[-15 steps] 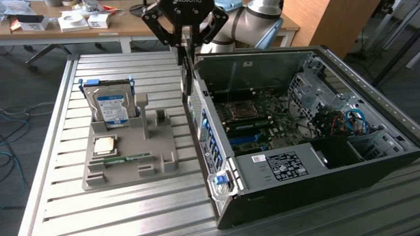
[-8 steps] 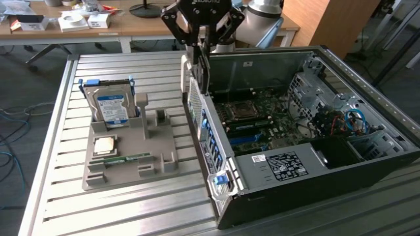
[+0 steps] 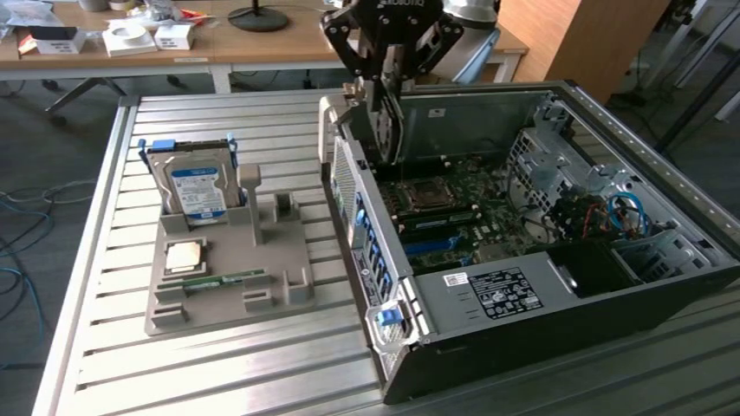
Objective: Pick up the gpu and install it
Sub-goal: 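Pick up the gpu and move the gpu toward the slot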
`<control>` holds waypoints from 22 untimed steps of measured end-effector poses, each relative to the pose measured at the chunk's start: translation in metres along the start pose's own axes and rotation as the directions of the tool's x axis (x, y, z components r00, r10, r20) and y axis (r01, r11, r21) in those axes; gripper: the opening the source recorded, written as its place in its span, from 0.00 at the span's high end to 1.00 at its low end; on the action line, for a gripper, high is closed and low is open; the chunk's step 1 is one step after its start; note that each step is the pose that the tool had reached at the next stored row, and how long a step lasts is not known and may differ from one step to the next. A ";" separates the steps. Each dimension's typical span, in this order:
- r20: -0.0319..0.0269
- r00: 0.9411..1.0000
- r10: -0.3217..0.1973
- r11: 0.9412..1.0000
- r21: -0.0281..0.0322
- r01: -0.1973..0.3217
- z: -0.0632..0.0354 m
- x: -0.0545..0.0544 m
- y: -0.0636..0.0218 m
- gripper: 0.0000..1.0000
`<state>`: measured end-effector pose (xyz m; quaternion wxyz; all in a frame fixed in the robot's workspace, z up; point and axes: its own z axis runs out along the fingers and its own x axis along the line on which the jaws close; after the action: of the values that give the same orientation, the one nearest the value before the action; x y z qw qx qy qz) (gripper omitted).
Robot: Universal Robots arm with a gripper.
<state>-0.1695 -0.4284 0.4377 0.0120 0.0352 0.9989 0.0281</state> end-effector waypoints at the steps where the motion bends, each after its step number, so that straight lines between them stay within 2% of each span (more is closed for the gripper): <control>1: 0.000 1.000 0.000 1.000 0.000 0.000 0.0001 -0.004 0.0003 0.74; 22: 0.000 1.000 -0.001 1.000 -0.001 0.001 0.0026 -0.099 0.0070 0.74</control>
<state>-0.0699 -0.4284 0.4377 0.0119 0.0346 0.9989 0.0287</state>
